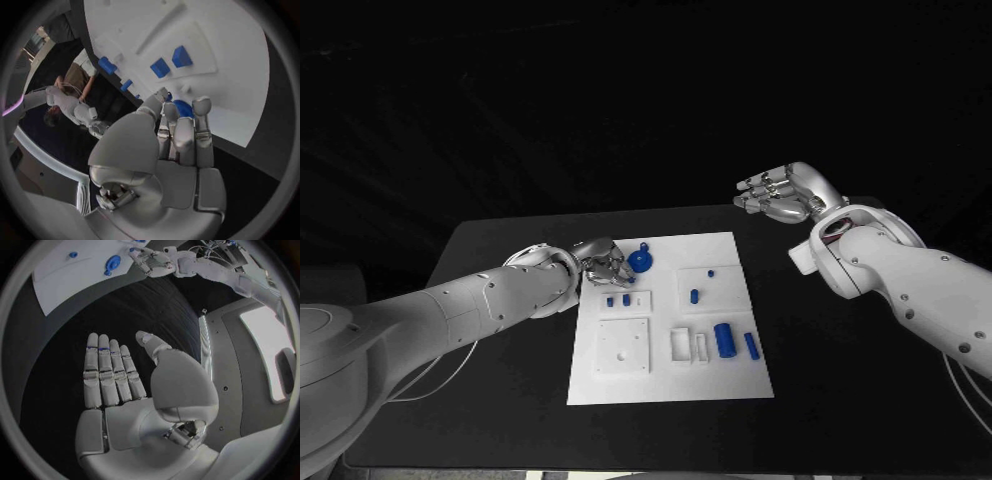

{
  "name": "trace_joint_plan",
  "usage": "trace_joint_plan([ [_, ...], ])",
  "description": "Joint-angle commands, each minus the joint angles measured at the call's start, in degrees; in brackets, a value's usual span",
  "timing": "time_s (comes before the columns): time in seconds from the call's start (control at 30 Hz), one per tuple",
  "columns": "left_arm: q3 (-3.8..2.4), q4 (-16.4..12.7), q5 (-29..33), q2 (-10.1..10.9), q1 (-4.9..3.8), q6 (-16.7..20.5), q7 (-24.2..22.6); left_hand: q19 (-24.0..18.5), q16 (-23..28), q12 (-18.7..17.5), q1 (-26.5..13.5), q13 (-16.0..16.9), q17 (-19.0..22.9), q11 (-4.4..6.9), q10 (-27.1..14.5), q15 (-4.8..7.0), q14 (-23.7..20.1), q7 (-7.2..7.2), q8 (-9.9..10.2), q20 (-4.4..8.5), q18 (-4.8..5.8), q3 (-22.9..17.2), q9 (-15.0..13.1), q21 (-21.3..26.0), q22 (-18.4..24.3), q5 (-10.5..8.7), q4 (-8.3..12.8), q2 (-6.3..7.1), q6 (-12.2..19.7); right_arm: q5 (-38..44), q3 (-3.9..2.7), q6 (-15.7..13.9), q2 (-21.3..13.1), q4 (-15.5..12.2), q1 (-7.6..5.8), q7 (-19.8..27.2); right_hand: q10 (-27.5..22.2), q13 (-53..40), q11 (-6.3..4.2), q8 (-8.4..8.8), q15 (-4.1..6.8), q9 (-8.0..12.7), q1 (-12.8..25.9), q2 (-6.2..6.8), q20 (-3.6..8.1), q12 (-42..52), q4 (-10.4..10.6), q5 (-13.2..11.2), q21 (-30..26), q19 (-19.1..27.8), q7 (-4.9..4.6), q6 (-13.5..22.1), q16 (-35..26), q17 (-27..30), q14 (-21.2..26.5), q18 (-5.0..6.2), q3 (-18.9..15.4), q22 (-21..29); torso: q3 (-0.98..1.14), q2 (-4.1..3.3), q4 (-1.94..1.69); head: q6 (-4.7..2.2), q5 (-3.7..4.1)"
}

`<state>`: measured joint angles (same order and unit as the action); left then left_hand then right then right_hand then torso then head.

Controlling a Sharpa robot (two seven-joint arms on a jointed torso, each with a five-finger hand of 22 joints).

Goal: Assemble the parts on the task board

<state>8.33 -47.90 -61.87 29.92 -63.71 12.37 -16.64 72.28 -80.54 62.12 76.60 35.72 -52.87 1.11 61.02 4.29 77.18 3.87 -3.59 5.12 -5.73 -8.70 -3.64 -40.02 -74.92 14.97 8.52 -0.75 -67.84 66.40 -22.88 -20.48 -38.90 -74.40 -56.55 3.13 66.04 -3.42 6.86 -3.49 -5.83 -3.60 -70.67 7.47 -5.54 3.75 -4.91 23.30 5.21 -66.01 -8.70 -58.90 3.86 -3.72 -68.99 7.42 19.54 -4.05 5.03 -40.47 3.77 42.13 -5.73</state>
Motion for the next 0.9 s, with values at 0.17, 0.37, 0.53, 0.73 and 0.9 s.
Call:
trace_joint_plan([
  [0.17, 0.02, 0.2, -3.6, -0.2, 0.06, -0.9, 0.1, 0.0, 0.1, -0.1, 0.0, 0.1, 0.0, -0.01, 0.2, -0.03, 0.4, 0.16, 0.0, 0.18, -0.05, 0.2, 0.0, -0.5, -1.2, -0.16, 0.4, -0.65, -0.1, 0.2, -0.01, 0.2, 0.0, -0.1, 0.03, 0.6, 0.2, 0.1, -0.10, -0.06, -0.18, 0.0, 0.3, -0.04, -0.22, -0.3, 0.0, 0.3, -0.4, -0.2, 0.10, -0.3, -0.3, 0.0, -0.3, -0.13, -0.3, 0.1, -0.02, -0.01, -0.01, 0.06, -0.09],
  [0.37, 0.05, 0.3, -4.5, -0.1, 0.06, -1.0, 0.2, 0.0, 0.1, -0.1, 0.0, 0.1, 0.0, -0.01, 0.2, -0.03, 0.4, 0.16, 0.0, 0.18, -0.05, 0.2, 0.0, -0.5, -1.2, -0.16, 0.4, -0.65, -0.1, 0.2, -0.01, 0.1, 0.0, -0.1, 0.03, 0.6, 0.2, 0.1, -0.11, -0.06, -0.19, 0.0, 0.3, -0.09, -0.22, -0.3, 0.0, 0.2, -0.4, -0.2, 0.10, -0.3, -0.3, 0.0, -0.3, -0.13, -0.4, 0.1, -0.01, 0.00, 0.04, 0.09, -0.16],
  [0.53, 0.06, 0.4, -4.8, 0.0, 0.05, -0.9, 0.5, 0.1, 0.1, -0.2, 0.0, 0.1, 0.0, 0.02, 0.3, -0.02, 0.4, 0.15, 0.0, 0.18, -0.06, 0.2, 0.0, -0.8, -1.3, -0.18, 0.4, -0.71, -0.1, 0.1, -0.01, -0.3, 0.1, -0.1, 0.03, 0.9, 0.2, 0.1, -0.15, -0.07, -0.15, 0.0, 0.2, -0.11, -0.20, -0.3, -0.1, 0.3, -0.3, -0.3, 0.14, -0.4, -0.3, 0.0, -0.4, -0.11, -0.4, 0.1, 0.01, 0.03, 0.06, 0.14, 0.04],
  [0.73, 0.07, 0.7, -4.9, 0.1, 0.05, -0.9, 0.7, 0.1, 0.1, -0.2, 0.0, 0.1, 0.0, 0.02, 0.3, -0.02, 0.4, 0.15, 0.0, 0.18, -0.06, 0.2, 0.0, -0.8, -1.3, -0.18, 0.4, -0.71, -0.1, 0.1, -0.01, -0.4, 0.1, 0.0, 0.03, 1.0, 0.2, 0.1, -0.15, -0.07, -0.15, 0.0, 0.2, -0.11, -0.20, -0.3, -0.1, 0.3, -0.3, -0.3, 0.14, -0.4, -0.3, 0.0, -0.4, -0.11, -0.4, 0.1, 0.00, 0.00, 0.00, 0.14, -0.09],
  [0.9, 0.07, 0.7, -4.9, 0.2, 0.05, -0.9, 0.8, 0.1, 0.2, -0.2, 0.1, 0.1, 0.1, 0.01, 0.3, -0.03, 0.4, 0.19, 0.0, 0.18, -0.07, 0.2, 0.0, -0.8, -1.3, -0.15, 0.4, -0.72, 0.1, 0.1, -0.01, -0.4, 0.1, 0.0, 0.03, 1.0, 0.2, 0.1, -0.15, -0.07, -0.15, 0.0, 0.2, -0.11, -0.20, -0.3, -0.1, 0.3, -0.3, -0.3, 0.14, -0.4, -0.3, 0.0, -0.4, -0.11, -0.4, 0.1, -0.02, 0.00, 0.00, 0.18, -0.14],
])
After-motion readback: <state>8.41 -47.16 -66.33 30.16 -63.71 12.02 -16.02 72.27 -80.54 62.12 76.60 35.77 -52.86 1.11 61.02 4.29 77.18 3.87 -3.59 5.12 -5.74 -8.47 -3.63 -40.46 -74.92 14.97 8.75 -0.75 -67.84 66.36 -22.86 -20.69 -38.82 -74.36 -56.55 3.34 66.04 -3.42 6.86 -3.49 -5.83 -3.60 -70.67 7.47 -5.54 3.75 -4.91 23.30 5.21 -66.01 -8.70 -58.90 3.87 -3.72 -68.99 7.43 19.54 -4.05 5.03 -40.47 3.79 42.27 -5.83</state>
